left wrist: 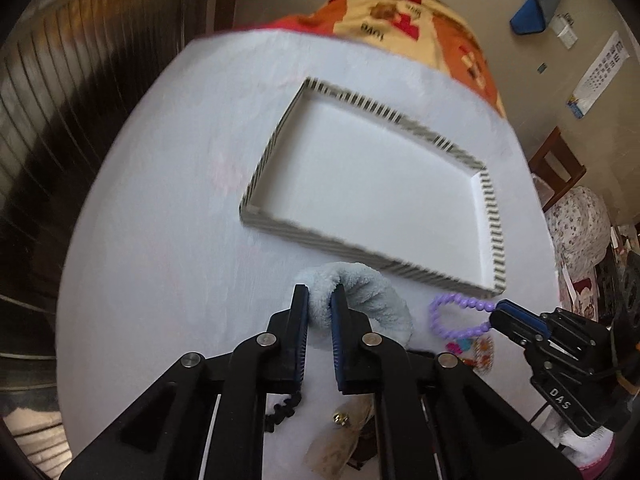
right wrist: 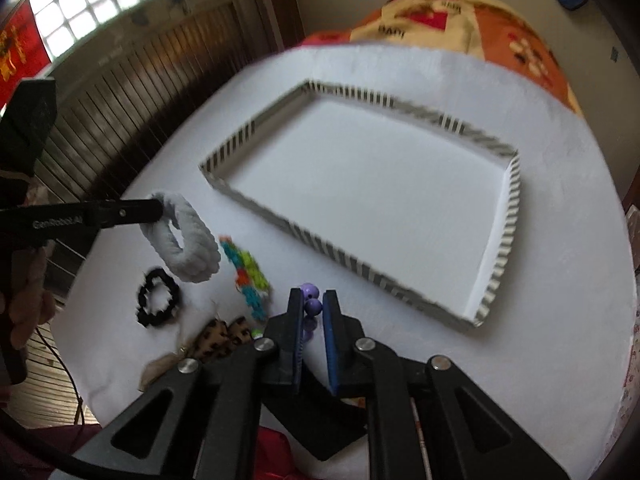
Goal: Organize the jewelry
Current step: 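Grasp the grey fuzzy scrunchie with the left tool while the right tool grasps the purple bead bracelet, then release the grey scrunchie in the tray with the left tool while the right tool releases the bracelet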
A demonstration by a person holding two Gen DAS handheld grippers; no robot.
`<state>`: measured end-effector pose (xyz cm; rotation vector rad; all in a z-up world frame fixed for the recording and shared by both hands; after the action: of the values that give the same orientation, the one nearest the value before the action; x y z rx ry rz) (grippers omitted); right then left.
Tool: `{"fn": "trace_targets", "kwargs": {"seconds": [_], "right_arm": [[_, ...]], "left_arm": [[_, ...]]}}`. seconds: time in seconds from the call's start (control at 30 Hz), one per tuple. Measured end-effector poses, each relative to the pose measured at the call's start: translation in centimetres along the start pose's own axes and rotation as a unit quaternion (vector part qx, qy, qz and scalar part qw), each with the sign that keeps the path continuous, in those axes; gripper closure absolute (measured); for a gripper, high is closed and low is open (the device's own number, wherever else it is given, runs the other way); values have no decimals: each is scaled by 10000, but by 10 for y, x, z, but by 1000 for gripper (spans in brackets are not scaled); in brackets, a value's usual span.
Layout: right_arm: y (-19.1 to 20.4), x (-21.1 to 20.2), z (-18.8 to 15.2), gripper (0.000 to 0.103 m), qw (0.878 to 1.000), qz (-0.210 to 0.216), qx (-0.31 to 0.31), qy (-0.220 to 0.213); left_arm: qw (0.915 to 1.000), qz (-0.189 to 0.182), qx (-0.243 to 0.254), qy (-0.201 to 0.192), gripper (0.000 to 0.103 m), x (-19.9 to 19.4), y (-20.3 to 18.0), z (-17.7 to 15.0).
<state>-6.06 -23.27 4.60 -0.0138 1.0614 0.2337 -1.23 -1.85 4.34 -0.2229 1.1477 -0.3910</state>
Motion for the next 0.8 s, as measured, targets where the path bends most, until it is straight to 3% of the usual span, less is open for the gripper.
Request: {"fn": "trace_targets", "kwargs": {"seconds": [0.3,0.47,0.8], "right_arm": [[-34,-29,39,93,9981,-172,395,-432],[-54,-9,50,93,9971,-155,694,-284],[-84,41,39,93,9931,-186,1142,182]], "left_arm": [[9992,113,150,-351,103,8,-20,53],[9992,352,42,-189,103,42,-11,70],[9974,701,-96,156,103,89,10,74]]}}
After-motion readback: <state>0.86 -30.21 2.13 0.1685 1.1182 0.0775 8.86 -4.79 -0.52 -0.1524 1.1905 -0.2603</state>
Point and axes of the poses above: each gripper's, at about its wrist camera, not at the fingertips, and x roughly the way its jaws point, y to its left, z to its top, the point moved 1 cm from there along x, roughly the way its jaws point, and after that the axes turned 6 degrees about -z, right-handed, at the moved point
